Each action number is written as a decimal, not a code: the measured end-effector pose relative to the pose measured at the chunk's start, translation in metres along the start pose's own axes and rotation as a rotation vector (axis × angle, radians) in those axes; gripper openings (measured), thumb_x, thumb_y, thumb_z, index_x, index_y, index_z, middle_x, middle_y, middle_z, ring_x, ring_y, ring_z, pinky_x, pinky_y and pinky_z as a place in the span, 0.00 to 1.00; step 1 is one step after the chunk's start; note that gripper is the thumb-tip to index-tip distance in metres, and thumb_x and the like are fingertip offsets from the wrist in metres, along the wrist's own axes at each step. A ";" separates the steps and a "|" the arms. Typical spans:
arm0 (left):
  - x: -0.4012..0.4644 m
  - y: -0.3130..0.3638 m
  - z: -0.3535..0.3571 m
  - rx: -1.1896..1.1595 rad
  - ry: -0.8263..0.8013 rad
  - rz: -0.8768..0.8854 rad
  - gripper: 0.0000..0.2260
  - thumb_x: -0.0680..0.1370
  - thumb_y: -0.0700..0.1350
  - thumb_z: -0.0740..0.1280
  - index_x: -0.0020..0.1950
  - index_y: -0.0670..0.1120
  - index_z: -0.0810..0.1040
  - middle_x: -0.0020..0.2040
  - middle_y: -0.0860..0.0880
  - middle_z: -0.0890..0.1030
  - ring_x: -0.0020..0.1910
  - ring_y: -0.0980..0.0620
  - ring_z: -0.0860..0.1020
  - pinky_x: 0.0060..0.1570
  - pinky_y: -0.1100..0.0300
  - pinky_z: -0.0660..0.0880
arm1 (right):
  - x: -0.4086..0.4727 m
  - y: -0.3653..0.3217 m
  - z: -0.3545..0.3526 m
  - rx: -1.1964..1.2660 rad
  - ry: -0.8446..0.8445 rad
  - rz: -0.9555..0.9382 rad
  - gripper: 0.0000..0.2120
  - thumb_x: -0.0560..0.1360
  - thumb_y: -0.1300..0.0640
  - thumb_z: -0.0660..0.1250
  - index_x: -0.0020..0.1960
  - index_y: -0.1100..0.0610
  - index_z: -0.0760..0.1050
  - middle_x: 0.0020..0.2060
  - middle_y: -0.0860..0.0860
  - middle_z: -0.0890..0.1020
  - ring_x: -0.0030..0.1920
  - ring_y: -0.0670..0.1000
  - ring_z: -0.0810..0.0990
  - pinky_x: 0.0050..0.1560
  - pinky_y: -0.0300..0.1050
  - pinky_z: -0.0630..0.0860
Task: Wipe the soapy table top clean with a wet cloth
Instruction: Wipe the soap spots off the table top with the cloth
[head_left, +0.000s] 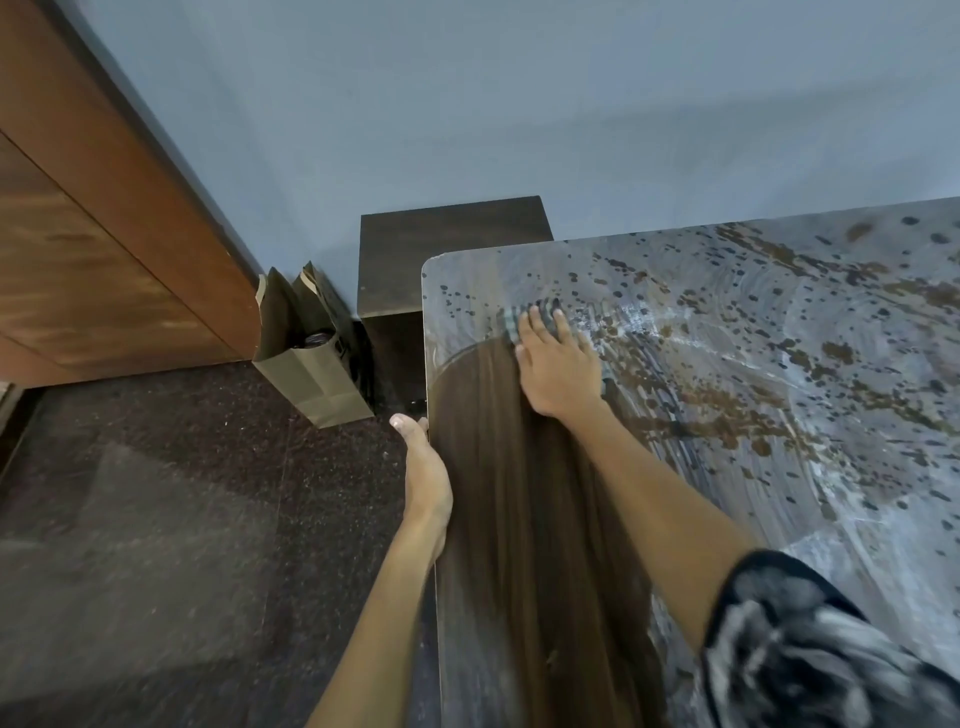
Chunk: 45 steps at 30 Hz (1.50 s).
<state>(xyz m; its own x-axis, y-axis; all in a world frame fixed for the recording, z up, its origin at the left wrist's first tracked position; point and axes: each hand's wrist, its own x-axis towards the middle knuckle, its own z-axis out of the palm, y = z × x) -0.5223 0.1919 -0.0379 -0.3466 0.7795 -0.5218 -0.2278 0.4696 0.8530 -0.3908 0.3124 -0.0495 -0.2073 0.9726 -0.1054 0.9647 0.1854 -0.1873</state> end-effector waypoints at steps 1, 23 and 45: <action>0.001 0.000 0.001 0.003 0.002 -0.005 0.34 0.76 0.64 0.36 0.75 0.46 0.55 0.74 0.49 0.60 0.73 0.51 0.58 0.72 0.54 0.53 | 0.010 -0.012 0.001 -0.004 0.001 -0.009 0.24 0.82 0.49 0.43 0.77 0.53 0.47 0.76 0.49 0.51 0.76 0.52 0.46 0.74 0.53 0.48; 0.024 -0.005 0.019 0.120 0.126 0.202 0.35 0.71 0.66 0.37 0.76 0.55 0.47 0.74 0.59 0.59 0.69 0.60 0.58 0.63 0.63 0.53 | 0.049 -0.043 0.006 -0.055 0.014 -0.281 0.24 0.82 0.50 0.45 0.77 0.53 0.50 0.76 0.48 0.54 0.76 0.50 0.48 0.73 0.52 0.48; 0.067 0.019 0.030 0.303 0.157 0.331 0.29 0.79 0.62 0.40 0.73 0.49 0.60 0.72 0.50 0.66 0.68 0.56 0.63 0.60 0.64 0.57 | 0.031 -0.047 0.004 -0.027 -0.044 -0.469 0.23 0.82 0.50 0.45 0.76 0.51 0.51 0.76 0.46 0.54 0.76 0.48 0.48 0.74 0.50 0.48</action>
<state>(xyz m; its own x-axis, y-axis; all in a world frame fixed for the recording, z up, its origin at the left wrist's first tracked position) -0.5230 0.2655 -0.0563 -0.4941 0.8467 -0.1974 0.1858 0.3246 0.9274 -0.4429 0.3334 -0.0475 -0.6277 0.7763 -0.0572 0.7692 0.6073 -0.1988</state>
